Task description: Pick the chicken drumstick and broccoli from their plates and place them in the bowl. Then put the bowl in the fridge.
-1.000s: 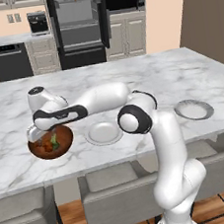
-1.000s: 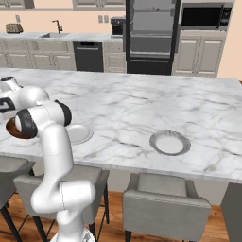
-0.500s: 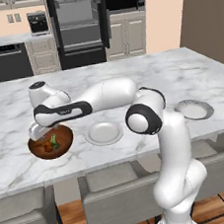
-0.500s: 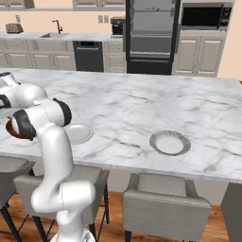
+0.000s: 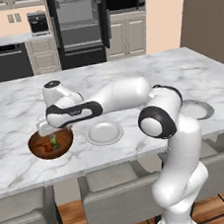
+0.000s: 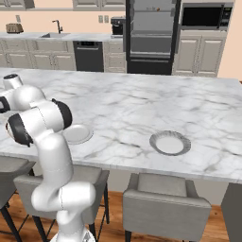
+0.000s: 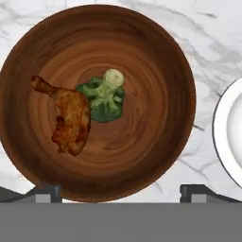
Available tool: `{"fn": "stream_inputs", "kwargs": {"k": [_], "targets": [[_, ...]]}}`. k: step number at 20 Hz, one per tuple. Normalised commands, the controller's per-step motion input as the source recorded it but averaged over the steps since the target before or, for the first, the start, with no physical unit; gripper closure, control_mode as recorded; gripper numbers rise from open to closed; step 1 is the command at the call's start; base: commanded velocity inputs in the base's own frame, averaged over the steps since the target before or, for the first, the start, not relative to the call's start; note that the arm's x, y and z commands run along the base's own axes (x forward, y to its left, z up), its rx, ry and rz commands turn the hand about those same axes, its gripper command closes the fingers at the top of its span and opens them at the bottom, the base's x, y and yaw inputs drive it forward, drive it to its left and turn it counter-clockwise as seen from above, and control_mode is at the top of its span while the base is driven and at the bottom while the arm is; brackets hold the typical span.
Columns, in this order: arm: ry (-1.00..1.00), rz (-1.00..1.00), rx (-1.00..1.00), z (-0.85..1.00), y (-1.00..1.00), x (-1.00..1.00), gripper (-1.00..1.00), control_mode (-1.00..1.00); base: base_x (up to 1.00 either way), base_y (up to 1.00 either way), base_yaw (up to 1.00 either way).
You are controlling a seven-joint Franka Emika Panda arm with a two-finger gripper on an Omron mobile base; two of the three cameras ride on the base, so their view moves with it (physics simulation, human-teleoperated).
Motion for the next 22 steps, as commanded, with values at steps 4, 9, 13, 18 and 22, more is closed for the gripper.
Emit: {"fn": "stream_inputs", "kwargs": {"k": [4, 9, 13, 18, 22], "targets": [[0.00, -0.49, 0.02, -0.09, -0.25, -0.30, -1.00, -1.00, 0.00, 0.00, 0.00], [0.11, -0.27, 0.08, -0.03, -0.22, -0.10, -1.00, -1.00, 0.00, 0.00, 0.00], [0.16, -0.04, 0.14, -0.08, -0.10, -0.07, -1.00, -1.00, 0.00, 0.00, 0.00], [0.00, -0.01, 0.06, -0.17, 0.00, 0.00, -1.00, -1.00, 0.00, 0.00, 0.00], [-0.08, -0.05, 0.00, -0.25, 0.00, 0.05, -1.00, -1.00, 0.00, 0.00, 0.00]]}}
